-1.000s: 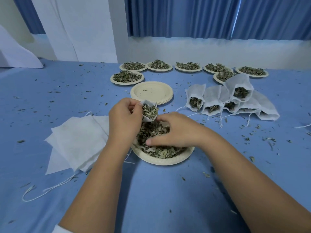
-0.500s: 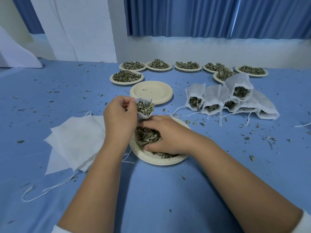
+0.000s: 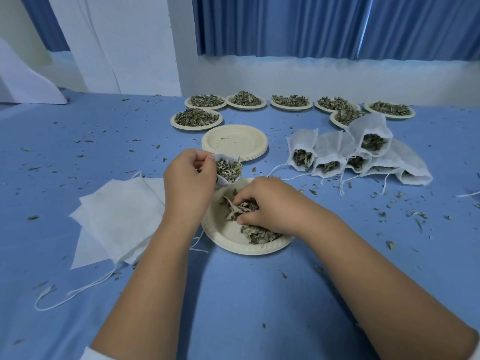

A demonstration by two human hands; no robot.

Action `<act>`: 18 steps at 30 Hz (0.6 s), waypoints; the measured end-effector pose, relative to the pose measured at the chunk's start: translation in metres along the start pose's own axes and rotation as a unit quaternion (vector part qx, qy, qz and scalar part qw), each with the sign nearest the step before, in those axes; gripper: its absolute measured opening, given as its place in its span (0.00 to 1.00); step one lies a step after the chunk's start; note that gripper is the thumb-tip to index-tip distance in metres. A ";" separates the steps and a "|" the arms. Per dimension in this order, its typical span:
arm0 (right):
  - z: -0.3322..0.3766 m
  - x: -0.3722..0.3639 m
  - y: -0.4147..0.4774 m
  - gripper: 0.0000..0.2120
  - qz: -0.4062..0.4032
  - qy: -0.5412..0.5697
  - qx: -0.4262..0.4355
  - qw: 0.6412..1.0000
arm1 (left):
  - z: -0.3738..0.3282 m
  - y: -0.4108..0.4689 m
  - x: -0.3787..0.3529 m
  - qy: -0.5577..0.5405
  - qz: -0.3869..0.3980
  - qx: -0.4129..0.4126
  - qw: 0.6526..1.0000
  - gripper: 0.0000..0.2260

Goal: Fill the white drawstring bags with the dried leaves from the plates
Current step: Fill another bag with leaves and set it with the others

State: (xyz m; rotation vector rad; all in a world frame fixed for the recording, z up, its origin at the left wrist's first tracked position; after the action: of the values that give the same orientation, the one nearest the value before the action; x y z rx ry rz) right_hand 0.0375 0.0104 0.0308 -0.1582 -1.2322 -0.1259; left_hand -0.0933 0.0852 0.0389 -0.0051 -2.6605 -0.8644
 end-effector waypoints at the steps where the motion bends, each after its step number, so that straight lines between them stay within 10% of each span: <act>1: 0.000 0.000 0.001 0.18 -0.006 0.006 -0.002 1.000 | 0.000 0.000 -0.001 0.000 0.005 0.000 1.000 0.05; 9: -0.007 0.022 -0.001 0.09 -0.033 0.165 0.000 0.986 | 0.000 0.000 -0.003 0.004 0.038 -0.004 0.999 0.05; 18: -0.027 0.036 0.001 0.11 -0.044 0.447 -0.050 0.892 | -0.007 -0.006 -0.008 -0.054 0.078 0.010 0.995 0.09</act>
State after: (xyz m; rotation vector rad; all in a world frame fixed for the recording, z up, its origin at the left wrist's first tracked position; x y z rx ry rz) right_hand 0.0751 0.0059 0.0564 -0.1111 -0.3061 -0.3021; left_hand -0.0840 0.0769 0.0385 -0.2593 -2.7239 -0.8076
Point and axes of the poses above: each hand's wrist, its own y-axis towards the middle knuckle, its own x-axis out of the back of the hand, z = x × y, the point moved 4 cm from there along y, towards the middle knuckle, and after that the axes turned 13 degrees about -x, right-handed, at the moved point
